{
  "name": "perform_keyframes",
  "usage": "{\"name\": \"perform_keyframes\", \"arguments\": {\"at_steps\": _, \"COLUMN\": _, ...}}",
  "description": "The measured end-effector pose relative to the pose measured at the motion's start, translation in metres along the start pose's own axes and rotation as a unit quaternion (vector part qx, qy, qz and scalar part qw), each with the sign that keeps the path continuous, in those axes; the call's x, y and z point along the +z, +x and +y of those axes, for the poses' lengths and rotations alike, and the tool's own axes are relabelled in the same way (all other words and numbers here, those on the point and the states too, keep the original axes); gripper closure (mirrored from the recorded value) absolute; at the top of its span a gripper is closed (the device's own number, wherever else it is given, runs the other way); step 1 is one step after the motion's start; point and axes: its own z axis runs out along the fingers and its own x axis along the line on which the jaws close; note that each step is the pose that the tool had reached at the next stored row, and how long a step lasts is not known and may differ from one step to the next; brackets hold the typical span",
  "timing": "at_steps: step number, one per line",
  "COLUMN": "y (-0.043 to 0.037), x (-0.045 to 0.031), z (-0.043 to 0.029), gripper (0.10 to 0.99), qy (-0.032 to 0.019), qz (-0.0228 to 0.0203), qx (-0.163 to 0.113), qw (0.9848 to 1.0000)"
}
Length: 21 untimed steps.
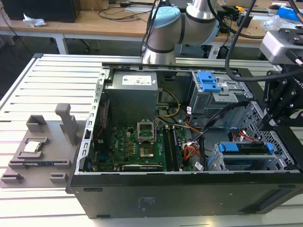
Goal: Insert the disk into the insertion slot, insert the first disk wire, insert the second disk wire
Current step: 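Insert the first disk wire, then insert the second disk wire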
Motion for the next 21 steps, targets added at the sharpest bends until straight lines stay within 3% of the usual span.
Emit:
{"name": "perform_keyframes", "arguments": {"at_steps": 6, "y": -0.0033, "x": -0.0076, "z": 0.0004, "gripper": 0.98, "qy": 0.0, "qz": 0.0003, "qx": 0.0, "qw": 1.0}}
{"name": "perform_keyframes", "arguments": {"at_steps": 17, "y": -0.0033, "x": -0.0087, "z": 0.0006, "gripper": 0.98, "qy": 0.0, "qz": 0.0003, "qx": 0.0, "qw": 1.0}}
{"name": "perform_keyframes", "arguments": {"at_steps": 21, "y": -0.003, "x": -0.0082, "z": 0.011, "gripper": 0.98, "qy": 0.0, "qz": 0.0003, "qx": 0.0, "qw": 1.0}}
